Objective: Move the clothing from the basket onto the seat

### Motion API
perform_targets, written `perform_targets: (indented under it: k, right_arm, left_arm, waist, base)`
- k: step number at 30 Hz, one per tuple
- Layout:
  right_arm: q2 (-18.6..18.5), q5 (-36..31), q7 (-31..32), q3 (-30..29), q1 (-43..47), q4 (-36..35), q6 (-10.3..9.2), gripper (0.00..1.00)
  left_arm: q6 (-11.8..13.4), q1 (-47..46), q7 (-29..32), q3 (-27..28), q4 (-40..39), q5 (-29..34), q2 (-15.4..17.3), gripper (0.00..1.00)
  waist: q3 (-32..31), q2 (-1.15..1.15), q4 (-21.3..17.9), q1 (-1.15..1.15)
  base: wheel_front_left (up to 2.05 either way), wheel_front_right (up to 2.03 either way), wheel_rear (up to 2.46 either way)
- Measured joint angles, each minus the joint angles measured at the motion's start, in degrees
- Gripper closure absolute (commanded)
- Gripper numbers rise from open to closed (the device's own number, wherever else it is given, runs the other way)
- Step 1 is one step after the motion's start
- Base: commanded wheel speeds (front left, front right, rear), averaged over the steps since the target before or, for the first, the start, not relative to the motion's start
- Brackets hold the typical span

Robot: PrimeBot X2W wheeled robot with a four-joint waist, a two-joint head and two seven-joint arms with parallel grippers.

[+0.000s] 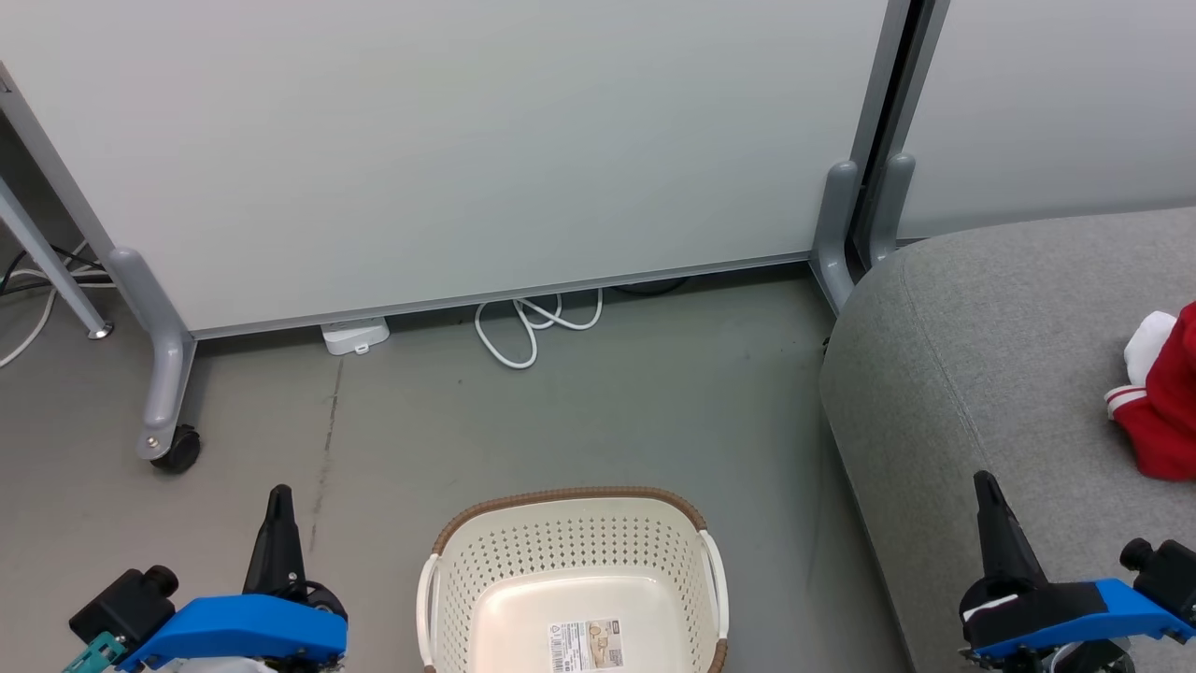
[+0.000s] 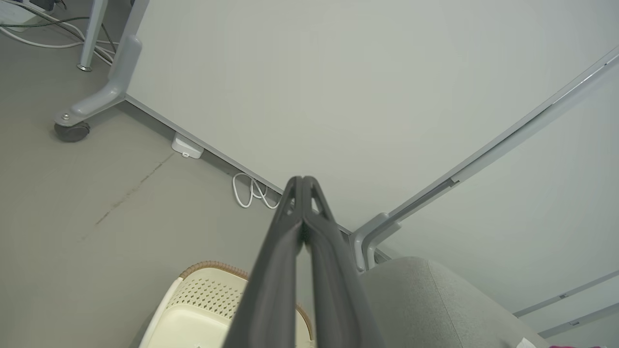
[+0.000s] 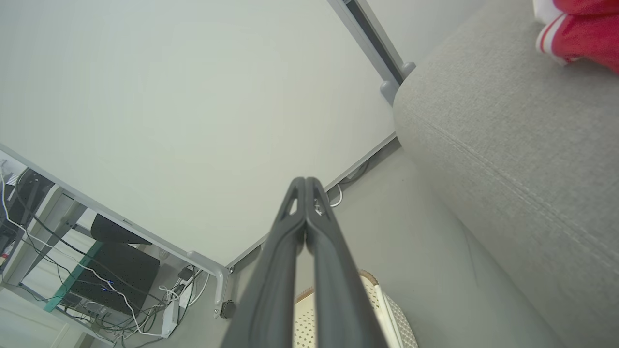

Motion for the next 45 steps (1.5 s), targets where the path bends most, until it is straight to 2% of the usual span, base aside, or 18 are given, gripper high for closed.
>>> perform_targets:
  k: [19,45]
  right_arm:
    - [0.01,13.8,3.46,-0.66,-0.88,-0.54,0.0,1.0]
    - [0.01,29.31,7.3,-1.45,-1.85,-1.14,0.0,1.0]
  left_arm:
    - [-0.24,-1.12,3.48,1.03,-0.66,-13.71,0.0,1.0]
    - [-0.34,-2.15,7.19,2.45,-1.41,-28.88,0.01,1.0]
  waist:
    - [0.22,0.0,-0.37,0.0]
    - [0.51,0.0,-0.87,0.0]
  base:
    - [0.0,0.0,0.0]
    - [0.0,0.0,0.0]
